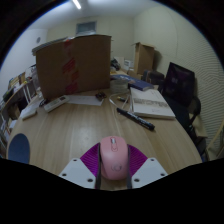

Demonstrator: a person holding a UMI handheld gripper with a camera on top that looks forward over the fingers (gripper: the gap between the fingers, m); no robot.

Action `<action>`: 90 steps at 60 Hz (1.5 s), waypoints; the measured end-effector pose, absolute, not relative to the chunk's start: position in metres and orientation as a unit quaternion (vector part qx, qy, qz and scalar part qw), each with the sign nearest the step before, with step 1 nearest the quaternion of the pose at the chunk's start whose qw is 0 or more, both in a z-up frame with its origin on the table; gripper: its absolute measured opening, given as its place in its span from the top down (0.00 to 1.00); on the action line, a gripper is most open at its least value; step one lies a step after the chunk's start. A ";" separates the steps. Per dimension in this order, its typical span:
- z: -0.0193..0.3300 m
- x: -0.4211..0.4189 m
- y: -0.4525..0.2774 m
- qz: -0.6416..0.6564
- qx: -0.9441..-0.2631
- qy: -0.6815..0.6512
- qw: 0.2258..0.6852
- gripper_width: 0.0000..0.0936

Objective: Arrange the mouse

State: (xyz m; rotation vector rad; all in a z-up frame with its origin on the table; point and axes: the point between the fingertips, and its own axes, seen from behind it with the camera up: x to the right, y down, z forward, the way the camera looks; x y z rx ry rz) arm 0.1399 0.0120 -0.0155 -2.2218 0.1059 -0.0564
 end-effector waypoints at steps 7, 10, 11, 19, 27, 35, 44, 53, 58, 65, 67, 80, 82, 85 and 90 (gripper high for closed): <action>0.051 0.134 0.007 -0.039 -0.870 0.063 0.487 0.64; 0.104 0.116 0.007 -0.038 -0.848 0.064 0.524 0.64; 0.122 0.108 0.006 -0.037 -0.840 0.063 0.537 0.64; 0.219 0.007 0.000 -0.010 -0.797 0.051 0.601 0.64; 0.183 -0.119 -0.013 0.035 -0.815 0.018 0.578 0.64; 0.079 -0.203 -0.031 0.043 -0.863 -0.017 0.504 0.64; 0.006 -0.220 -0.047 0.016 -0.894 -0.024 0.447 0.64; -0.011 -0.217 -0.045 -0.002 -0.897 -0.039 0.440 0.51; -0.014 -0.217 -0.047 0.014 -0.907 -0.033 0.419 0.38; 0.003 -0.224 -0.069 0.073 -0.918 -0.036 0.389 0.09; 0.015 -0.221 -0.074 0.081 -0.914 -0.039 0.395 0.10; 0.070 -0.171 -0.153 0.089 -0.914 -0.064 0.390 0.10; 0.075 -0.158 -0.165 0.090 -0.916 -0.058 0.387 0.10; 0.080 -0.137 -0.180 0.091 -0.919 -0.046 0.381 0.10; 0.084 -0.091 -0.205 0.079 -0.924 -0.030 0.372 0.10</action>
